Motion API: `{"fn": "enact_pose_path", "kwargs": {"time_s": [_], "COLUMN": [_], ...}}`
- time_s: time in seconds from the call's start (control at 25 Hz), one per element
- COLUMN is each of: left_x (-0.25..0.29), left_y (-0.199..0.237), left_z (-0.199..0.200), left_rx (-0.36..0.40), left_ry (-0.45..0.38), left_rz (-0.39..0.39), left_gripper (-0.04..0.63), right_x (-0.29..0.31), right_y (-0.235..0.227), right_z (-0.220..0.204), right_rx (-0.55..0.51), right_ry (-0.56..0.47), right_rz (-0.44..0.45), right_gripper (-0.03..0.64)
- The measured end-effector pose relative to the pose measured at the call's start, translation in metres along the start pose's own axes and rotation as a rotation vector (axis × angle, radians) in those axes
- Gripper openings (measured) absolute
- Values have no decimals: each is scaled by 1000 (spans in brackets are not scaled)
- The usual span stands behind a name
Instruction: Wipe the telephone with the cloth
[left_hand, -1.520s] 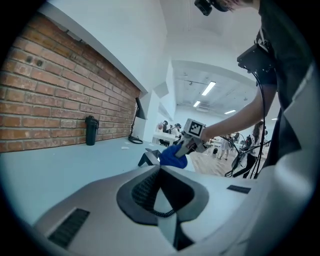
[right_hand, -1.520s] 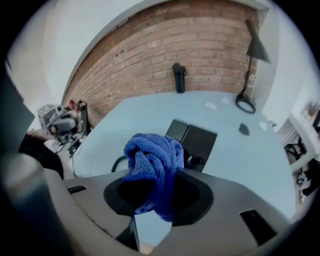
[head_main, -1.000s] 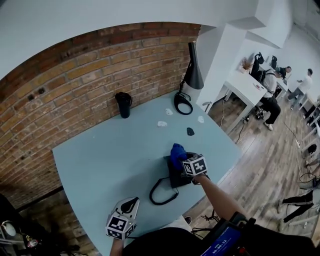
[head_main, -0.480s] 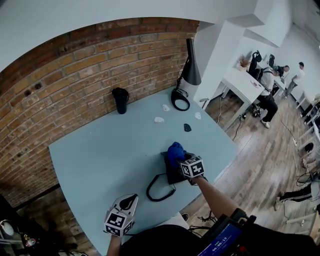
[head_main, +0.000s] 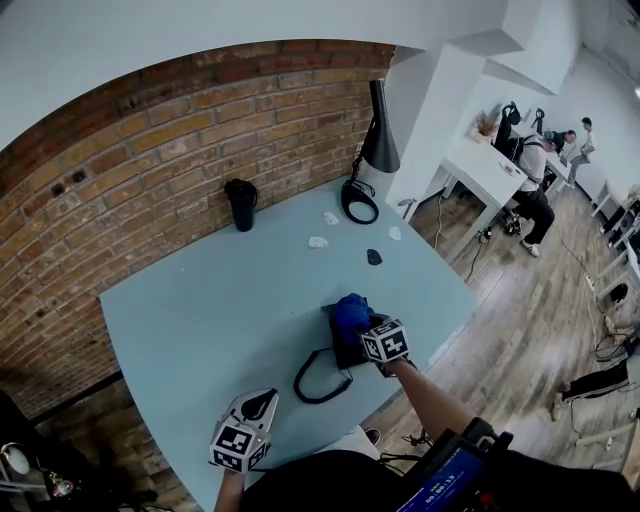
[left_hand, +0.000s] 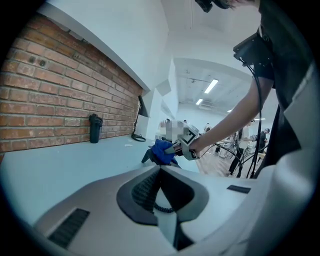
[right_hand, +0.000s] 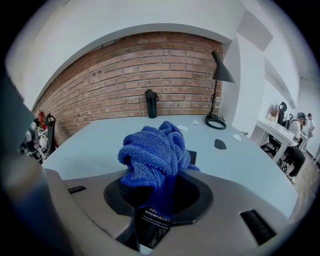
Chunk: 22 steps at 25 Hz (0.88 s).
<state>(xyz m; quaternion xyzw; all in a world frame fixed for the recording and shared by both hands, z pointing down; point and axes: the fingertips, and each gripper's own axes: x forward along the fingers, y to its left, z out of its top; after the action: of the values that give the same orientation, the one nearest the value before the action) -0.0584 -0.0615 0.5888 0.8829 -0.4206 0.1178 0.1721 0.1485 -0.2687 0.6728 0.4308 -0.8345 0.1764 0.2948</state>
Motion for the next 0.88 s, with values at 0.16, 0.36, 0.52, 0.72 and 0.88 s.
{"fn": "enact_pose_path", "kwargs": {"time_s": [0.16, 0.36, 0.52, 0.72, 0.88], "left_x": [-1, 0, -1, 0, 0], "left_y": [1, -1, -4, -7, -7], "left_z": [1, 2, 1, -1, -2], "left_rx": [4, 8, 16, 21, 27], "left_ry": [2, -3, 5, 14, 17], "left_rz": [-1, -2, -7, -13, -14], "left_gripper": [15, 15, 15, 15, 15], "right_x": [-2, -5, -7, -9, -10], "right_y": [2, 6, 8, 11, 13], "right_z": [-7, -16, -22, -30, -36], "right_rx": [6, 15, 13, 24, 38], "right_ry": [2, 5, 11, 15, 18], "right_rz": [-1, 0, 5, 9, 16], "right_gripper": [140, 140, 140, 140, 140]}}
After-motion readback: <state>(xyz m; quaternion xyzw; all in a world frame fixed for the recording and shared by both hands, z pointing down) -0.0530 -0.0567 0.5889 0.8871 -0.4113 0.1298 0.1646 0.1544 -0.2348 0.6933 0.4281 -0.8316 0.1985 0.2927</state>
